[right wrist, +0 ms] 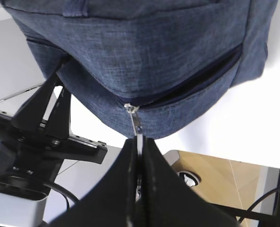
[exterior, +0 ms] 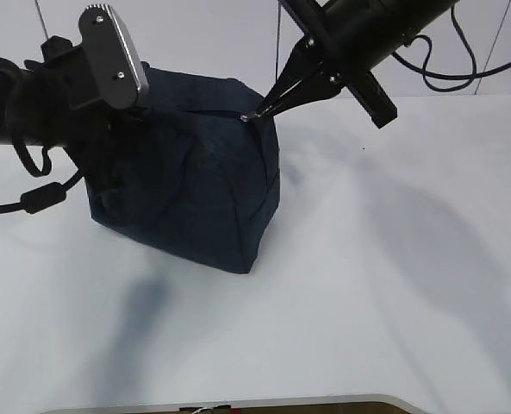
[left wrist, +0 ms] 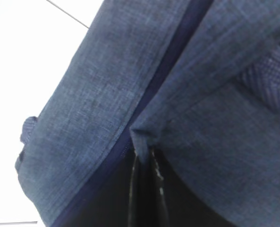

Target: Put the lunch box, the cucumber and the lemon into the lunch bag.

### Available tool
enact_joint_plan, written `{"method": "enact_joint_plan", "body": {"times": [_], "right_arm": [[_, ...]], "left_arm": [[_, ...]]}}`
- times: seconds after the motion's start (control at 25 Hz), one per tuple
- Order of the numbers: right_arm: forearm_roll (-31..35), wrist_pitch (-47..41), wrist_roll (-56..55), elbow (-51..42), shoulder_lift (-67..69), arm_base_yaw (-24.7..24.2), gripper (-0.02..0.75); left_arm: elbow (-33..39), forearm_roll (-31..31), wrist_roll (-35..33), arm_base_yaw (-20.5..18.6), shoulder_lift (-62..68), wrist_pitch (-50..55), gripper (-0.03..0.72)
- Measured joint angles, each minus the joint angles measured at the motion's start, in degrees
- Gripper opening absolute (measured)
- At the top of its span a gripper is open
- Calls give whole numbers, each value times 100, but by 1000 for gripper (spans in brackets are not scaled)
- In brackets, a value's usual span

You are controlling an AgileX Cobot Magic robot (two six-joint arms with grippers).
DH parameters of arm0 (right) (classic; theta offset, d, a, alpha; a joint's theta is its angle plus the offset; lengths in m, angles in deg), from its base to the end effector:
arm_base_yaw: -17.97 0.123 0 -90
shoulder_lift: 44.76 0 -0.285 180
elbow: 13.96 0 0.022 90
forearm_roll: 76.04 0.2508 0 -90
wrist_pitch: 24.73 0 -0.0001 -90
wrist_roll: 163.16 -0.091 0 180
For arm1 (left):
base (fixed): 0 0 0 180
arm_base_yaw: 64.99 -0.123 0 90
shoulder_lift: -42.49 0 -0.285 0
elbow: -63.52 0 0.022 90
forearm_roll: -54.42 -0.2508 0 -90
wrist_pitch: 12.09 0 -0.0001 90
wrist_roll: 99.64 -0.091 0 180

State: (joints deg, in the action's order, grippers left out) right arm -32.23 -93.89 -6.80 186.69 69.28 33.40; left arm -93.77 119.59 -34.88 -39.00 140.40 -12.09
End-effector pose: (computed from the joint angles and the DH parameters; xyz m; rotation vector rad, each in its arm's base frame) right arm 0.3664 0.1622 0.3272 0.4485 2.8368 1.2195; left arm 0.3097 -0.1511 0.2501 1.3032 1.6662 0.2516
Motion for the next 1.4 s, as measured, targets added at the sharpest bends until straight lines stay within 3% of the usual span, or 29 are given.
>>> {"method": "enact_joint_plan", "body": {"times": [1.4], "right_arm": [[303, 15, 642, -62, 650, -383, 5]], "left_arm": [[36, 490, -15, 0, 242, -721, -8]]}}
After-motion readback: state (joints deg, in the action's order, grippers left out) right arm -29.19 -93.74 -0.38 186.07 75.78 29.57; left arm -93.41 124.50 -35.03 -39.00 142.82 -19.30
